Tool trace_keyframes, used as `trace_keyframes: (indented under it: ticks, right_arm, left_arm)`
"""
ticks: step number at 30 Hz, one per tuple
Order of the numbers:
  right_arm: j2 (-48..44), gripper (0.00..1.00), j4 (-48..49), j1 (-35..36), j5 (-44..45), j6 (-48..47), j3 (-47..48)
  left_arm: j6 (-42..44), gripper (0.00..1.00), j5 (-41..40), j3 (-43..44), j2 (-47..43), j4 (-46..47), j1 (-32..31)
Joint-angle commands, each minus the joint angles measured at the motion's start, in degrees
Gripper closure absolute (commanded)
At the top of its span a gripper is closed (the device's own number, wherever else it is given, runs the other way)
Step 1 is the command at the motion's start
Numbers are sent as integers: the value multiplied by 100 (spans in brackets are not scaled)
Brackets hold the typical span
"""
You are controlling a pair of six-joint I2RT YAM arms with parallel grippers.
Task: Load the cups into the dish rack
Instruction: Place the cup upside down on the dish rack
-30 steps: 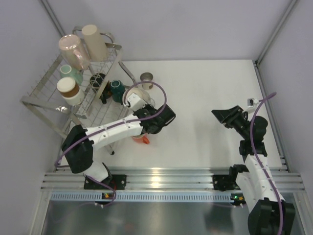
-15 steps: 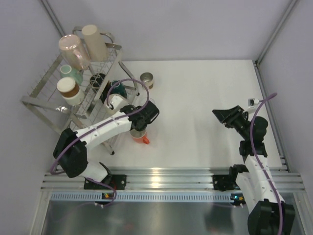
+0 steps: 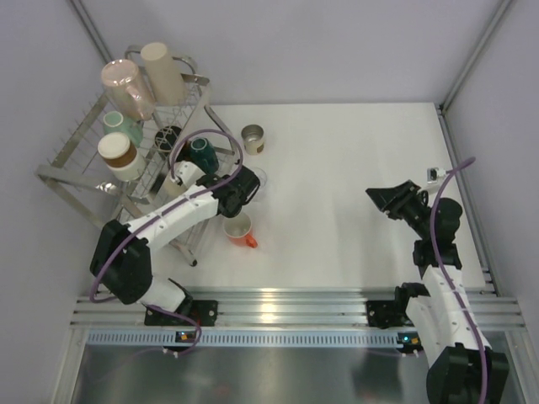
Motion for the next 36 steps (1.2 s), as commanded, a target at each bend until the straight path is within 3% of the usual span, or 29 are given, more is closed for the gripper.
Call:
trace_keyframes:
  ticks: [1, 16, 36]
  right_arm:
    - [-47, 57, 83, -86, 20, -232, 336]
    - [-20, 57, 4, -86, 91, -425, 345]
    - [-3, 57, -93, -77, 161, -601, 336]
  left_arm:
    - [209, 100, -923, 133, -27, -145, 137]
    - [315, 100, -959, 177, 404, -146, 620]
    - [500, 100, -1056, 361, 1194, -137, 708]
